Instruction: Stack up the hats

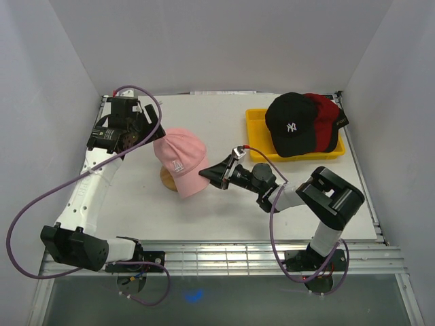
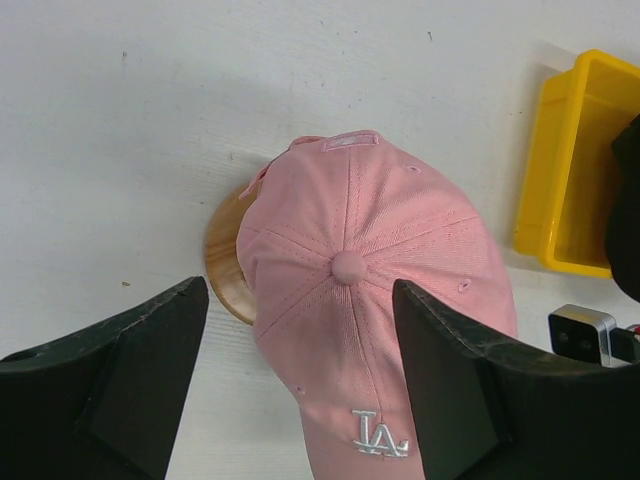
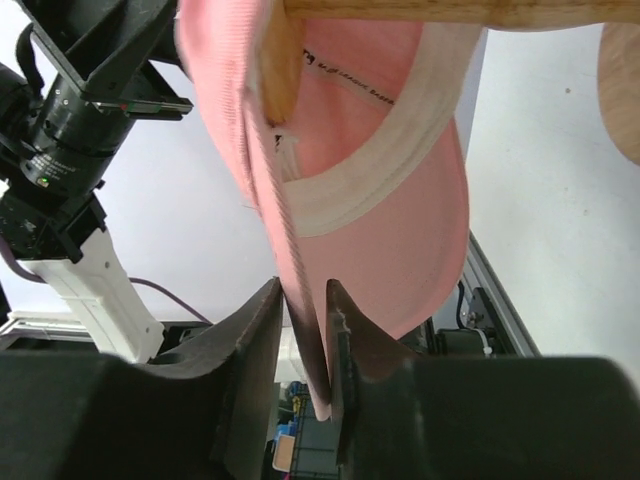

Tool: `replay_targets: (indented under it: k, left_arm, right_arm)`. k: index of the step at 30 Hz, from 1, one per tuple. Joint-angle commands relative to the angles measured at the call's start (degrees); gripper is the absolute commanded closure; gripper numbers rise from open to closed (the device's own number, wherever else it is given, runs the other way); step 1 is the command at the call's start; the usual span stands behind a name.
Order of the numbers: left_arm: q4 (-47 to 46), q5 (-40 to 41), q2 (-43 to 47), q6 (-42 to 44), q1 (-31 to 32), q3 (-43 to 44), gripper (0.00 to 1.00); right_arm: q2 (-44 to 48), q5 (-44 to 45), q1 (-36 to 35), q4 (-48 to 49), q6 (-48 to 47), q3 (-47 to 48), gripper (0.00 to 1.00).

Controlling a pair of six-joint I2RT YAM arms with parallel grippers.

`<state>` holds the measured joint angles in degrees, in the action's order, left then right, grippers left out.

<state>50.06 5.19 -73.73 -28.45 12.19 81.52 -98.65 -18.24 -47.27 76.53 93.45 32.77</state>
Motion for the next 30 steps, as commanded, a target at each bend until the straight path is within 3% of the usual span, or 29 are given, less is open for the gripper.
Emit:
replay_targets:
  k: [1,4,7,15,19,22,30]
  left_arm:
    - [-1.3,0.3,0.3,1.1,0.4,-0.3,0.16]
    - [-1.3,0.3,0.3,1.5,0.4,-0.3,0.16]
    - [-1.1,0.3,0.1,2.1,0.4,0.0,0.16]
    - [-0.3,0.1,-0.5,3.2,0.9,0.5,0.16]
    - [-0.1,0.3,-0.9,3.5,1.3,0.4,0.16]
    - [0.5,1.2,-1.1,3.7,1.6,0.6,0.17]
    - [1.7,2.7,-1.9,4.4,2.8,1.1,0.17]
  right_arm:
    - [-1.5,1.1,-0.1,2.7,-1.2,-1.0,0.69]
    - [-2.6,1.0,-0.2,1.9,-1.0,-1.1,0.56]
    - [-2.6,0.7,-0.3,-0.8,-1.9,-1.0,0.5]
    - [-2.2,0.5,-0.4,-12.3,-5.6,1.7,0.53]
    - [-2.5,0.5,-0.4,-14.7,-5.8,2.0,0.6]
    - [-3.2,-0.1,-0.4,-16.8,-6.1,2.6,0.52]
    - [-4.1,-1.7,-0.4,-31.2,-13.0,10.7,0.49]
